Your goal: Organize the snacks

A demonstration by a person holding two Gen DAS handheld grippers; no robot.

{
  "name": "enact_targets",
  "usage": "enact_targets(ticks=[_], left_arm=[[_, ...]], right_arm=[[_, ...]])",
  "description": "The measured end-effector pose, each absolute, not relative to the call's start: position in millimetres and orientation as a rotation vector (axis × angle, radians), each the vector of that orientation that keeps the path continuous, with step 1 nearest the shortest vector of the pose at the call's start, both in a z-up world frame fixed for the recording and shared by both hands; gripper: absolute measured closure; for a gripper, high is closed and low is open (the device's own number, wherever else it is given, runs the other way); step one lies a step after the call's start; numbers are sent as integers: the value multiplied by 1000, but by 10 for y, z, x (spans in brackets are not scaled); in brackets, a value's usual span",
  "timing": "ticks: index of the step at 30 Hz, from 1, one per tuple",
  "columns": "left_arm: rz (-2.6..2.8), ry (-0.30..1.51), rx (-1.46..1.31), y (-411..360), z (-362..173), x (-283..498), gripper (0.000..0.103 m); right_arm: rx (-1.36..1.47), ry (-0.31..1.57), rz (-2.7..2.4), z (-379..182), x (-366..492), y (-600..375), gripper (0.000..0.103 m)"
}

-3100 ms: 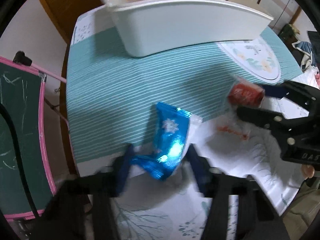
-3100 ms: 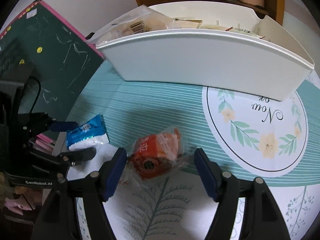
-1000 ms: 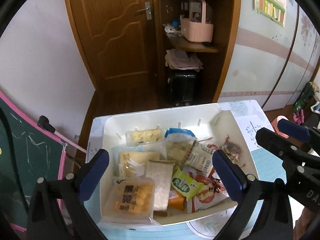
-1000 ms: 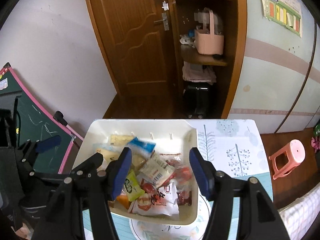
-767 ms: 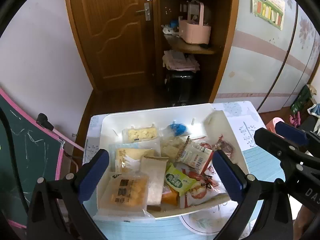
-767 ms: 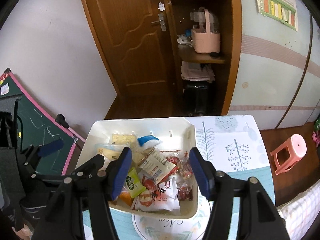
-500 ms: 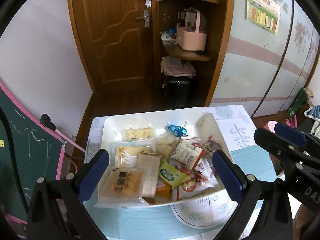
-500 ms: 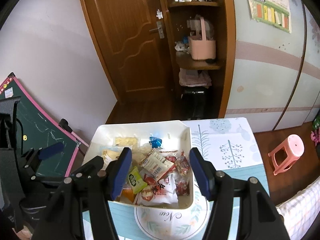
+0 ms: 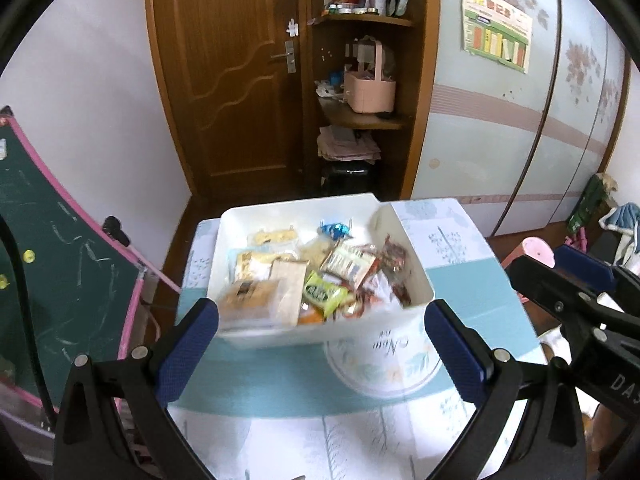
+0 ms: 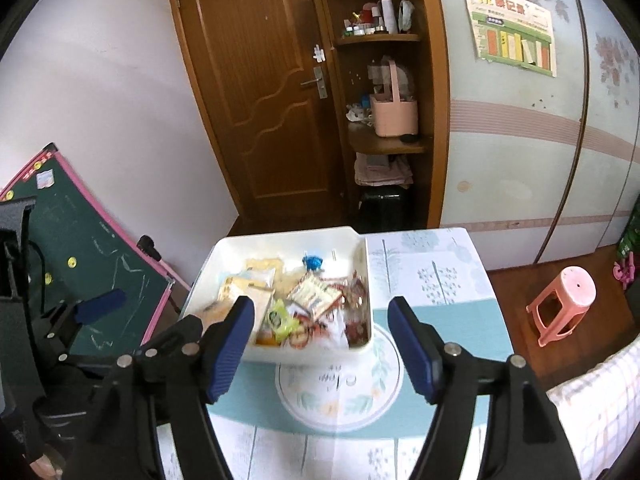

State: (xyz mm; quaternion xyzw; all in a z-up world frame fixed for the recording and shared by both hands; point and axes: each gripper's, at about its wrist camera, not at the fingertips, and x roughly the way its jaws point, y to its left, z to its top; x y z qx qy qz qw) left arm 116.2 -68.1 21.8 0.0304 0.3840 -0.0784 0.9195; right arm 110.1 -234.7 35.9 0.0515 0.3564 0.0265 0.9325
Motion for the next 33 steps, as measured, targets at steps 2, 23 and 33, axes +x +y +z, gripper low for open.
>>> enact_targets(ticks=[2, 23, 33], left_arm=[[-151, 784, 74, -660, 171, 930, 0], [-105, 852, 58, -354, -185, -127, 0], [-97, 813, 81, -404, -169, -220, 0]], right_arm=[[103, 727, 58, 321, 905, -2342, 30], [33, 781, 116, -132, -308, -2002, 26], [115, 811, 88, -199, -324, -2166, 26]])
